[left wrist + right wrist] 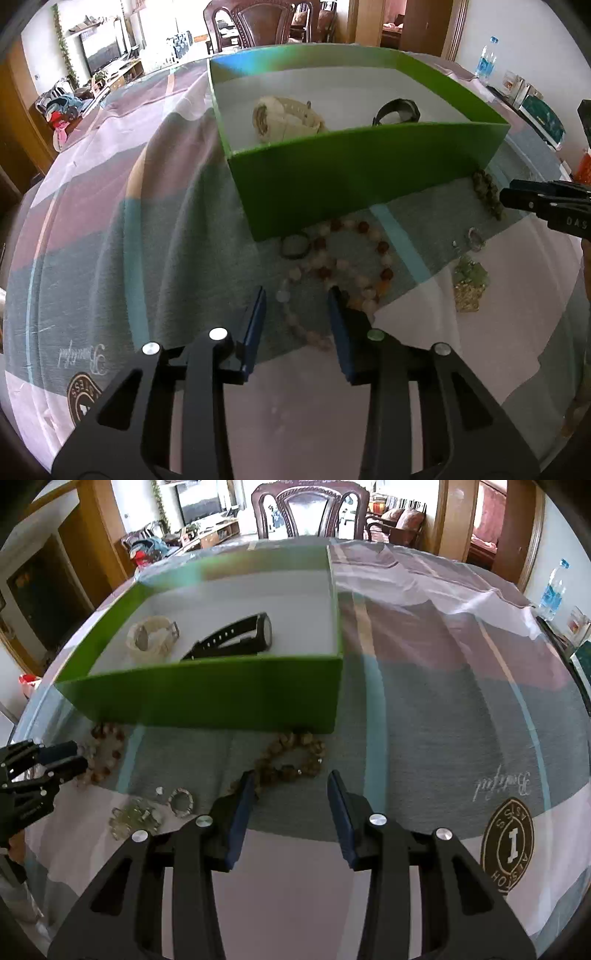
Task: Organize jewelry
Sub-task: 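Withdraw both tools from the box back toward the remaining jewelry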
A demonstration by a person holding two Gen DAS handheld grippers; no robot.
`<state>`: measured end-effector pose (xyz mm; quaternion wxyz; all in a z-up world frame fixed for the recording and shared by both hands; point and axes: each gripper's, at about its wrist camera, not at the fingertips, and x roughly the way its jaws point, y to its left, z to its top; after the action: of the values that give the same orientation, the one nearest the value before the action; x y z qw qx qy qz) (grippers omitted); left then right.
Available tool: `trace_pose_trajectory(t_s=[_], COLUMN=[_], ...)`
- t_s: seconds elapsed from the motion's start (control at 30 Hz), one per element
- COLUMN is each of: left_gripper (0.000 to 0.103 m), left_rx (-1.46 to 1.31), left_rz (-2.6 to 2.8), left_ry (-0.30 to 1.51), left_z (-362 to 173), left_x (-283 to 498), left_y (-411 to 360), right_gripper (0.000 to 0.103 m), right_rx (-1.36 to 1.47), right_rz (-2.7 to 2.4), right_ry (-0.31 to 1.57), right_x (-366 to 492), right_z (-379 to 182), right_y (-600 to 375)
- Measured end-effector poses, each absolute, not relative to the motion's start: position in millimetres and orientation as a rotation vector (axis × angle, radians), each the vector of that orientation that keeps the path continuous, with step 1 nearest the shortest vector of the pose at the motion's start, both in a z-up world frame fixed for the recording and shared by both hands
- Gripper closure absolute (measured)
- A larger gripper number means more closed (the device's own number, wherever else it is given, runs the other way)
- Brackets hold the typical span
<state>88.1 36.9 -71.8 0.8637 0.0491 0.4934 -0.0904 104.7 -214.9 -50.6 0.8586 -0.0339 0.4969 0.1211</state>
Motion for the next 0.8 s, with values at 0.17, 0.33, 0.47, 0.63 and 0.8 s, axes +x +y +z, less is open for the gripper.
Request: trace_pose_trajectory(t_s=[0.17, 0.33, 0.47, 0.63, 0.8], left_gripper=[0.06, 0.058, 0.058, 0.069, 0.069], left_rx=[0.099, 0.094, 0.096, 0.092, 0.087], left_rz=[-0.188, -0.189, -0.19, -0.19, -0.193], left_ry=[1.023, 1.014, 1.004, 0.994, 0.988], left_z=[-74.1, -74.1, -73.8, -73.3, -73.2], left_x=[91.8, 93.7, 91.3, 89.0, 89.5], left_y=[36.6, 32.7, 32.1, 32.0, 32.4], right_gripper=[0.062, 0.062, 0.062, 0.062, 0.062], right_rx=[-0.063, -0.113, -0.093, -0.084, -0.085], right_rz=[0.345, 0.369, 0.349, 0.321, 0.277], right_ry=[1.026, 1.029, 1.055, 1.039, 1.015], right_x=[96.9, 91.8, 96.1, 96.0, 99.6], right_z=[-48.1, -54.6, -61.2, -59.6, -57.0], right_y=[-205.9, -193.6, -198.0, -203.5, -211.1])
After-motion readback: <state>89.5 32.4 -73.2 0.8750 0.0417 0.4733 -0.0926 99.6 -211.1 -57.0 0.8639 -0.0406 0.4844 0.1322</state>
